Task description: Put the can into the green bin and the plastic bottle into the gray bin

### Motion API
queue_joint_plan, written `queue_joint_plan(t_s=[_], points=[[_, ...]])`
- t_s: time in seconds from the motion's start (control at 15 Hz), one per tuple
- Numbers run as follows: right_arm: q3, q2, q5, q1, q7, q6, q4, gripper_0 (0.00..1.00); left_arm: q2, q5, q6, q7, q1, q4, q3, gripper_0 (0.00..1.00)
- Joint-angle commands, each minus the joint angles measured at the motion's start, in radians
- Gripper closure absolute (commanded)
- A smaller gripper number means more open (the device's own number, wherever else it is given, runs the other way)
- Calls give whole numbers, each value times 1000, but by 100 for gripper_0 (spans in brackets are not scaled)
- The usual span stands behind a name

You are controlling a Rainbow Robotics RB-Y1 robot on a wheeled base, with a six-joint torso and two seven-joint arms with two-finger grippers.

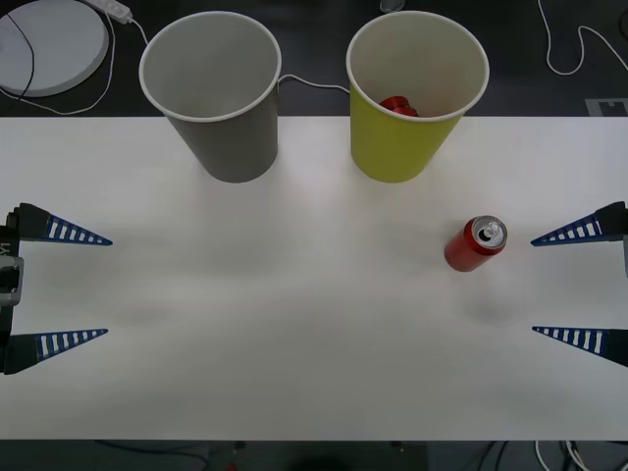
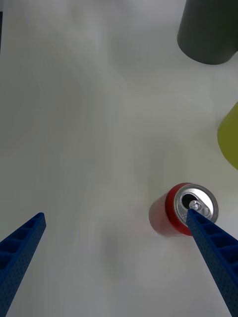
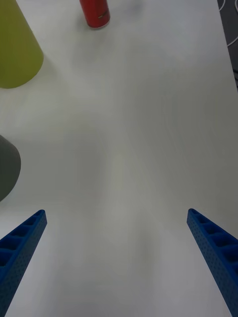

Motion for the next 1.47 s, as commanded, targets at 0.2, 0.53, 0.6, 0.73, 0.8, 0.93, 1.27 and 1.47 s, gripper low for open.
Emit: queue_joint_plan(t_s=[0.2, 0.53, 0.6, 0.73, 0.8, 0.93, 1.27, 1.47], points=[[0, 0, 0, 0, 0, 0, 0, 0, 0, 0, 0, 0, 0, 0, 0, 0], [-10, 15, -57, -15, 26, 19, 5, 0, 0, 0, 0, 0, 0, 0, 0, 0], [-10, 15, -74, -10, 29, 22, 21, 0, 0, 0, 0, 0, 0, 0, 0, 0], [-10, 15, -97, 16, 37, 56, 36, 0, 0, 0, 0, 0, 0, 0, 0, 0], [-10, 7, -112, 40, 40, 90, 34, 0, 0, 0, 0, 0, 0, 0, 0, 0], [-10, -10, -140, 102, 47, 180, 24, 0, 0, 0, 0, 0, 0, 0, 0, 0], [-4, -11, -197, 218, 67, 335, 10, 0, 0, 0, 0, 0, 0, 0, 0, 0], [47, -18, -254, 267, 93, 444, 7, 0, 0, 0, 0, 0, 0, 0, 0, 0]])
